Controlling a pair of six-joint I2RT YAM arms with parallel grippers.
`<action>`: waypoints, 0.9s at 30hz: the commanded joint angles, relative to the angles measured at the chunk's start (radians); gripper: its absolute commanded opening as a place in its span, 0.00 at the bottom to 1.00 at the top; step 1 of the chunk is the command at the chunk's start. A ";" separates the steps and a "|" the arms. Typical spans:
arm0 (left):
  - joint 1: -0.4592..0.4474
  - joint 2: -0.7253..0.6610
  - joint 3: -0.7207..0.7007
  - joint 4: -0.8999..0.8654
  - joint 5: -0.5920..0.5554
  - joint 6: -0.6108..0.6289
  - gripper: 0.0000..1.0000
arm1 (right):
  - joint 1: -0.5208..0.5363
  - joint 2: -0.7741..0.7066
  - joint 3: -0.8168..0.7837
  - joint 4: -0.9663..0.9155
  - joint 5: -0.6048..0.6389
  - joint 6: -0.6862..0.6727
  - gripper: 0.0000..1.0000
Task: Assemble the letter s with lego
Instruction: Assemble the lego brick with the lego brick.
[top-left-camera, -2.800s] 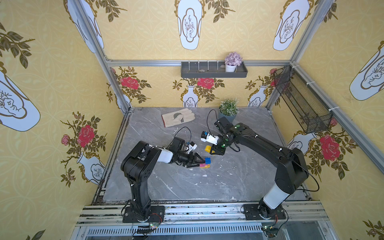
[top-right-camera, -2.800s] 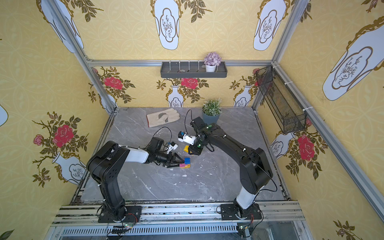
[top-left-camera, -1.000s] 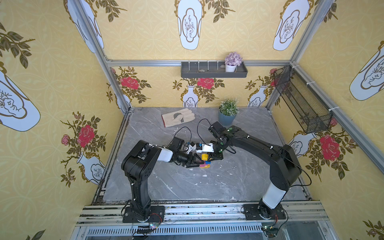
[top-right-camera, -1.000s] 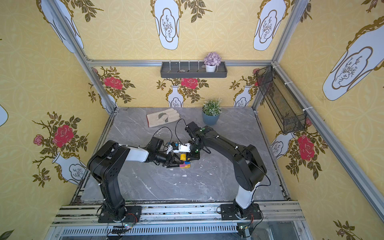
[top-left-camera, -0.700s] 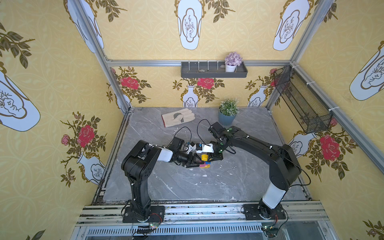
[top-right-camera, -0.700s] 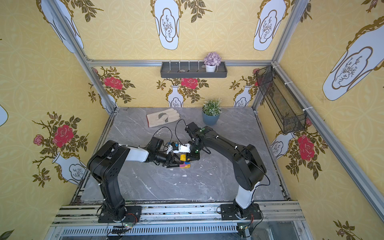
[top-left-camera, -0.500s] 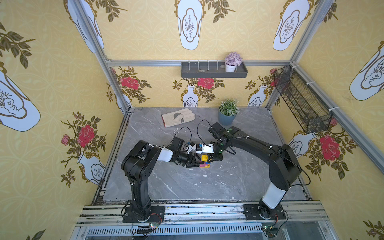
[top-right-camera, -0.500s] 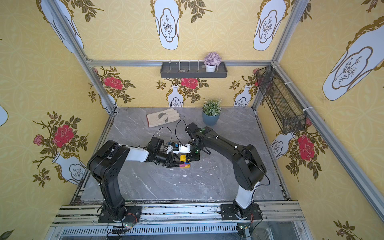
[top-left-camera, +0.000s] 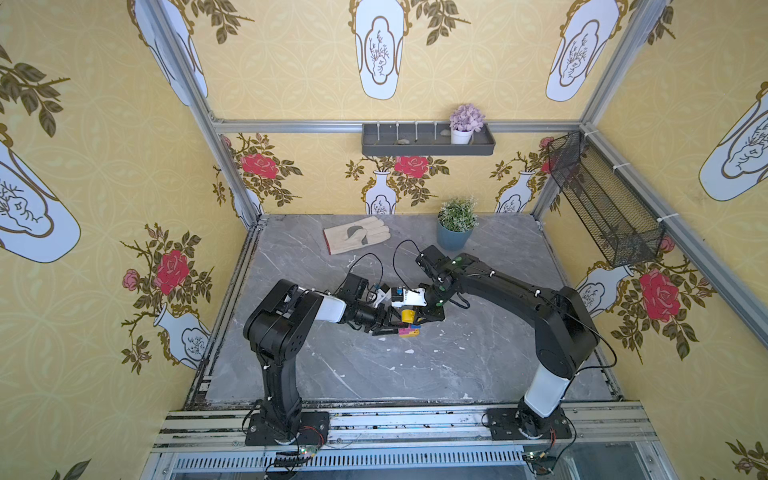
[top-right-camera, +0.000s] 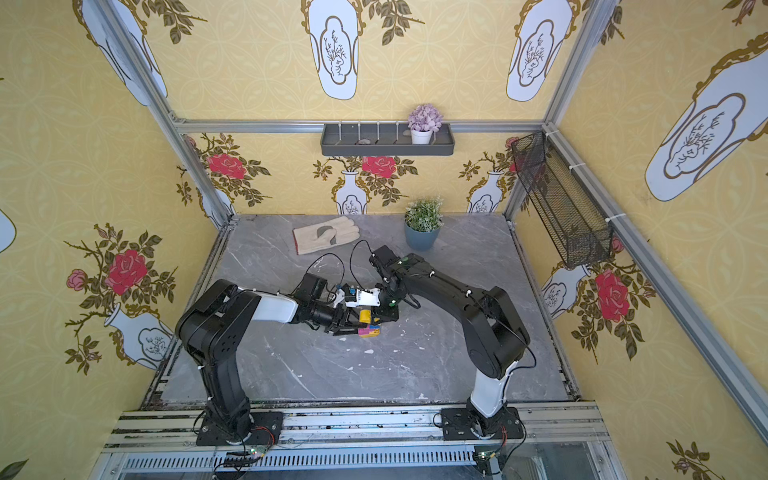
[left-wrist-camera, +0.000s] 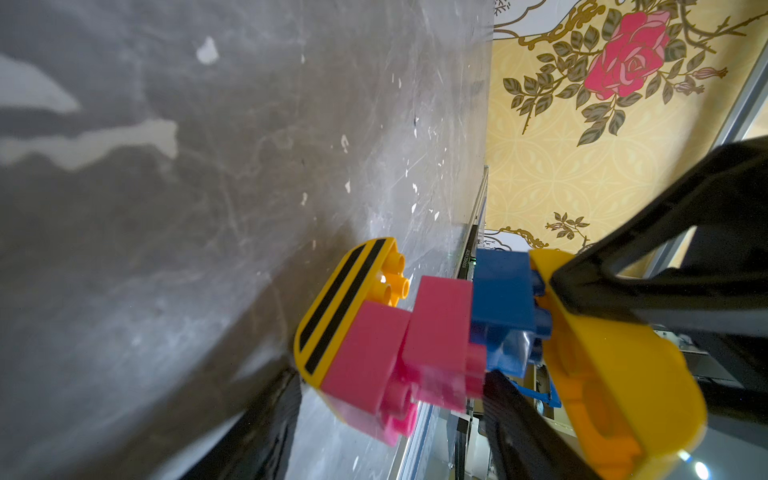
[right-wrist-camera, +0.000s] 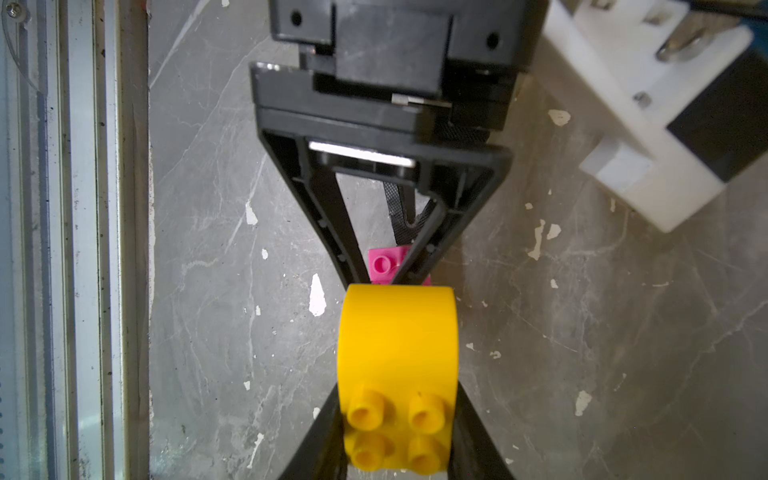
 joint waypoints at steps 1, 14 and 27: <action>0.000 0.022 -0.009 -0.100 -0.147 0.020 0.73 | 0.005 0.008 0.010 0.007 -0.011 -0.005 0.30; 0.001 0.035 -0.027 -0.090 -0.141 0.023 0.55 | 0.015 0.010 0.015 0.002 -0.003 -0.006 0.30; 0.002 0.034 -0.020 -0.092 -0.141 0.019 0.55 | 0.029 0.028 0.029 -0.002 0.015 0.000 0.30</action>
